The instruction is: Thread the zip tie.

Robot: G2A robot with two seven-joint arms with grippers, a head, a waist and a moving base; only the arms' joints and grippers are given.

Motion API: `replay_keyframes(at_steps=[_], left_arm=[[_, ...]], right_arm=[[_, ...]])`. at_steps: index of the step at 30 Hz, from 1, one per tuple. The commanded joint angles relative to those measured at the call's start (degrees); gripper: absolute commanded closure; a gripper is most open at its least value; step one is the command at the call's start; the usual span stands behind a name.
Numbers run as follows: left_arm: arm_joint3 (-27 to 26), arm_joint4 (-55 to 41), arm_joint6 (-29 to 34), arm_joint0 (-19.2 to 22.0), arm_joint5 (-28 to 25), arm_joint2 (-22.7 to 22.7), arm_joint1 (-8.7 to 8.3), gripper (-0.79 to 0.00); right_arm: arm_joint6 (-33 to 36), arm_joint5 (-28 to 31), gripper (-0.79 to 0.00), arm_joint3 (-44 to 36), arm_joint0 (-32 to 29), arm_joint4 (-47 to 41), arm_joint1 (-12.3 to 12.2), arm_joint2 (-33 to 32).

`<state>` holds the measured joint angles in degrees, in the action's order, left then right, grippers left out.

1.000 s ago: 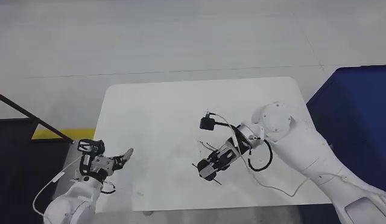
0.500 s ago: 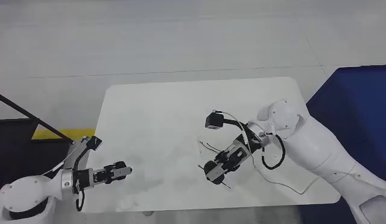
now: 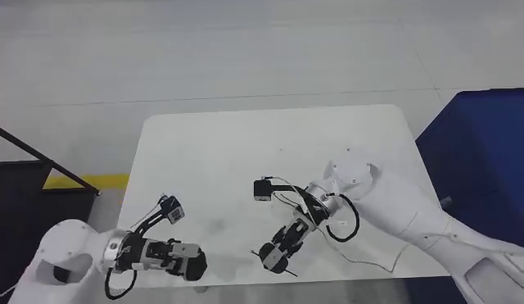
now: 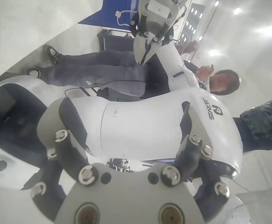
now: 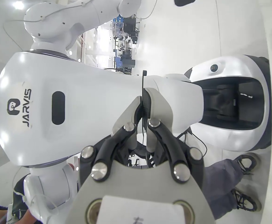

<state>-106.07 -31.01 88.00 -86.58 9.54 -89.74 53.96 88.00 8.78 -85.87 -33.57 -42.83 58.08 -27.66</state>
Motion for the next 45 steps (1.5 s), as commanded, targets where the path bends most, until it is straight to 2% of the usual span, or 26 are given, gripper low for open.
replay_keyframes(at_steps=[1, 5, 7, 10, 14, 22, 23, 25, 27, 30, 34, 37, 45], left_arm=[[0.06, 0.12, 0.00, -0.03, -0.08, -0.08, 0.05, -0.785], [0.06, 0.12, 0.00, -0.03, -0.08, -0.08, 0.05, -0.785], [1.20, -3.95, -2.37, -0.18, 1.31, 0.44, 0.32, -0.785], [-0.41, -7.77, -2.05, 1.18, 3.84, 3.60, 0.60, -0.785], [-3.78, -2.20, -6.94, 3.30, 3.87, 8.77, 0.86, -0.785], [-4.26, -0.16, -11.60, 7.53, 5.79, 16.12, 1.49, -0.785], [-4.21, -0.35, -11.90, 7.98, 5.80, 16.40, 1.53, -0.751], [-3.96, -1.03, -12.24, 8.51, 5.72, 16.46, 1.55, -0.631], [-3.70, -1.07, -12.49, 8.84, 5.70, 16.26, 1.47, -0.588], [-3.59, -1.27, -13.05, 8.66, 5.53, 15.99, 1.34, -0.397], [-3.75, -1.02, -13.60, 8.18, 5.10, 15.60, 1.14, -0.308], [-3.95, -1.01, -13.61, 7.67, 4.83, 15.17, 0.95, -0.336], [-5.15, -1.22, -13.51, 5.94, 4.49, 14.13, 0.45, -0.299]], right_arm=[[0.00, 0.01, 0.000, -0.04, -0.04, -0.03, -0.04, -0.05], [-1.39, -0.04, 0.000, -1.33, -0.92, 0.37, -0.02, -0.20], [-1.75, -0.76, 0.000, -2.14, -1.50, 1.30, -0.05, -0.40], [-2.11, -1.53, 0.000, -2.67, -2.13, 1.81, -0.02, -0.94], [-2.62, -1.64, 0.000, -2.88, -2.86, 2.13, -0.03, -1.80], [-2.62, -1.64, 0.000, -2.88, -2.86, 2.13, -0.03, -1.80], [-2.62, -1.64, 0.000, -2.88, -2.86, 2.13, -0.03, -1.80], [-2.62, -1.64, 0.000, -2.88, -2.86, 2.13, -0.03, -1.80], [-2.62, -1.64, 0.000, -2.88, -2.86, 2.13, -0.03, -1.80], [-2.62, -1.64, 0.000, -2.88, -2.86, 2.13, -0.03, -1.80], [-2.62, -1.64, 0.000, -2.88, -2.86, 2.13, -0.03, -1.80], [-2.62, -1.64, 0.000, -2.88, -2.86, 2.13, -0.03, -1.80], [-2.62, -1.64, 0.000, -2.88, -2.86, 2.13, -0.03, -1.80]])
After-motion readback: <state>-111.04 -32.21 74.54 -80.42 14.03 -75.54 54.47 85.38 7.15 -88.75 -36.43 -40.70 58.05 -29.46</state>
